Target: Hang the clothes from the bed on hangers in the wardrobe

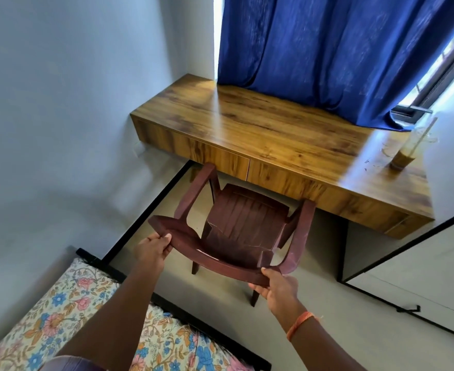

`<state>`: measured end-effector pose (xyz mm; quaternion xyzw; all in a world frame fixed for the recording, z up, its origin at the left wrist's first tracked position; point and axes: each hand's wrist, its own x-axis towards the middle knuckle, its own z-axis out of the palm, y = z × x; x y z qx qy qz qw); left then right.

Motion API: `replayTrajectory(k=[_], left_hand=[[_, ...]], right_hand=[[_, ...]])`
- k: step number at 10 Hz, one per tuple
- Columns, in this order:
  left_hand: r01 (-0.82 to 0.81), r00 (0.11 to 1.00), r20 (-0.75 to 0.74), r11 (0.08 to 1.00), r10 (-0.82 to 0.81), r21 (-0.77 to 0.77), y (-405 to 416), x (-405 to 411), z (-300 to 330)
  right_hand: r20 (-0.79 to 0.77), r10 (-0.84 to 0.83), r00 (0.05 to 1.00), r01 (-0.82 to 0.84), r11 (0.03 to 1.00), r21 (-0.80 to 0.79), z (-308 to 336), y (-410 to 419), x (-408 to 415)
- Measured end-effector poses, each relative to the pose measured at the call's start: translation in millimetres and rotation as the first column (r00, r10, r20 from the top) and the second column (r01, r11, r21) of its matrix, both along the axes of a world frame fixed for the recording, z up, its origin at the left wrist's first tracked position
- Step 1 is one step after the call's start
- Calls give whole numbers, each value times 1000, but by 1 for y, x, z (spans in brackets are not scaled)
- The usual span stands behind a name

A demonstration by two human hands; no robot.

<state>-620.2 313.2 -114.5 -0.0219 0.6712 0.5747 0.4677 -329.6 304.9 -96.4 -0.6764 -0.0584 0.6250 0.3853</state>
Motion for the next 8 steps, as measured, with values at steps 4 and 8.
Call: replayTrajectory(k=[4,8], left_hand=[[-24,1000,-7,1000,25,18,-20,66,8],[116,739,-634,970,-228,-213,-197,156,43]], right_hand=[[-42,196,980,-198,979,-52,-1,1,16],[888,427,173,-946,322,30,6,-84,56]])
